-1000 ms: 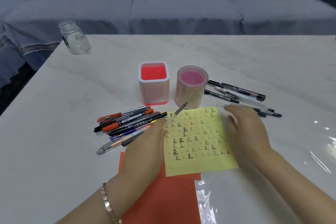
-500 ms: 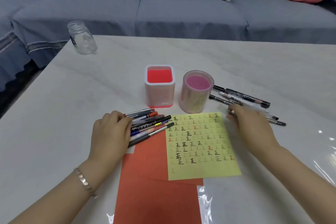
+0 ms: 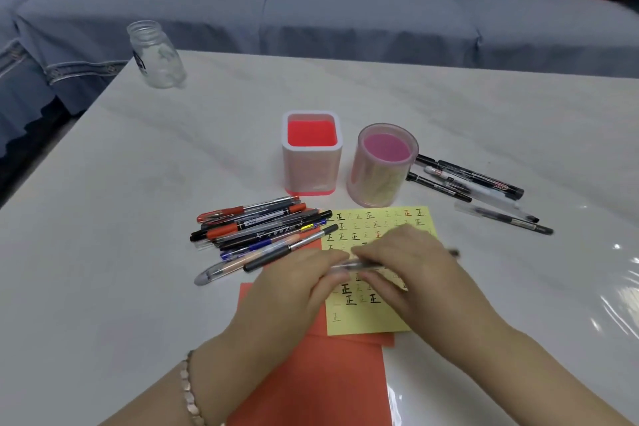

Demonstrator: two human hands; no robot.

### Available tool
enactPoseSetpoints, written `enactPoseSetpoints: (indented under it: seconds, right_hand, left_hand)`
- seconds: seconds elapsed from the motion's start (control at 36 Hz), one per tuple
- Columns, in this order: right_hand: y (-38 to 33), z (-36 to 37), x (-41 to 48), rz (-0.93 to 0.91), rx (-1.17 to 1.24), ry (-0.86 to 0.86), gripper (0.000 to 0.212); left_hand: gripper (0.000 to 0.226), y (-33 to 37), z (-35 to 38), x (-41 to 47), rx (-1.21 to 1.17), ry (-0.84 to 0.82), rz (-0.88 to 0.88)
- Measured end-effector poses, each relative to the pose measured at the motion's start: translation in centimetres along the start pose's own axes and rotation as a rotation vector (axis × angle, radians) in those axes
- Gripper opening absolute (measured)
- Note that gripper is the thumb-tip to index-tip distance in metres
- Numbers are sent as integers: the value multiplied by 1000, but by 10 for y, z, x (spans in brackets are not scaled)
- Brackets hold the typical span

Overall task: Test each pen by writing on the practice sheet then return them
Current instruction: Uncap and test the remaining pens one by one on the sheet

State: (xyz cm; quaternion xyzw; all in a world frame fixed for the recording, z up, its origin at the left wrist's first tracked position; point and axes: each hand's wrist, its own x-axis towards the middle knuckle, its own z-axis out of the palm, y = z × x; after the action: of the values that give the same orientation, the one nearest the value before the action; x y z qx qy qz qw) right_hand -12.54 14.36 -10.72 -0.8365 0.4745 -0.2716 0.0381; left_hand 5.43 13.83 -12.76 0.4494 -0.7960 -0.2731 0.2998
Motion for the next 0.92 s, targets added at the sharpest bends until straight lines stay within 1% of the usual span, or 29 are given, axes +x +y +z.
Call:
enactPoseSetpoints:
  seconds: [0.06, 0.08, 0.11, 0.14, 0.17, 0.19, 0.22, 0.25, 0.28, 0.31, 0.36, 0.39, 0.47, 0.56, 0.64, 0.72, 0.78, 0.83, 0.92]
  right_hand:
    - [-4, -3, -4, 73, 1, 196, 17]
    - [-9, -6, -6, 149, 18, 286, 14]
    - [-15, -10, -8, 261, 81, 344, 15]
    - [-20, -12, -9, 415, 207, 361, 25]
    - [-25, -13, -10, 589, 384, 336, 35]
    - [-25, -11, -11, 736, 562, 281, 40]
    - [-25, -8, -12, 840, 709, 219, 44]
    - [-23, -5, -13, 894, 806, 162, 48]
    - [-25, -2, -12, 910, 885, 120, 49]
    - [-26, 0, -10, 894, 955, 108, 43]
    - [-30, 4, -8, 854, 1062, 140, 33]
    - [-32, 6, -6, 840, 1083, 168, 34]
    - [-39, 13, -3, 832, 1068, 259, 37]
    - [-46, 19, -1, 844, 1031, 294, 46]
    - [-47, 22, -2, 849, 1026, 311, 45]
    - [-45, 22, -1, 851, 1058, 311, 45]
    - [-44, 20, -2, 824, 1068, 307, 39]
    - [-42, 18, -4, 802, 1072, 284, 36]
    - [-41, 15, -7, 778, 1083, 295, 35]
  left_hand:
    - [30, 3, -1, -2, -47, 55, -78]
    - [26, 4, -2, -3, -86, 73, -110]
    - [23, 5, -3, -4, -128, 83, -130]
    - [22, 7, -3, -4, -170, 86, -145]
    - [21, 8, -4, -5, -219, 83, -163]
    - [20, 9, -4, -5, -280, 69, -184]
    - [21, 9, -4, -6, -345, 41, -202]
    - [22, 10, -4, -6, -396, 4, -213]
    - [24, 10, -4, -7, -424, -40, -217]
    - [24, 10, -3, -7, -432, -83, -213]
    - [19, 10, -2, -8, -406, -139, -192]
    - [18, 10, -2, -8, -375, -145, -178]
    - [17, 12, 0, -9, -283, -139, -117]
    - [20, 15, 2, -8, -245, -157, -79]
    - [27, 17, 4, -9, -251, -176, -52]
    - [30, 18, 3, -8, -300, -186, -69]
    - [26, 17, 1, -7, -330, -211, -90]
    - [19, 15, -2, -5, -345, -271, -114]
    - [6, 13, -4, -7, -229, -311, -103]
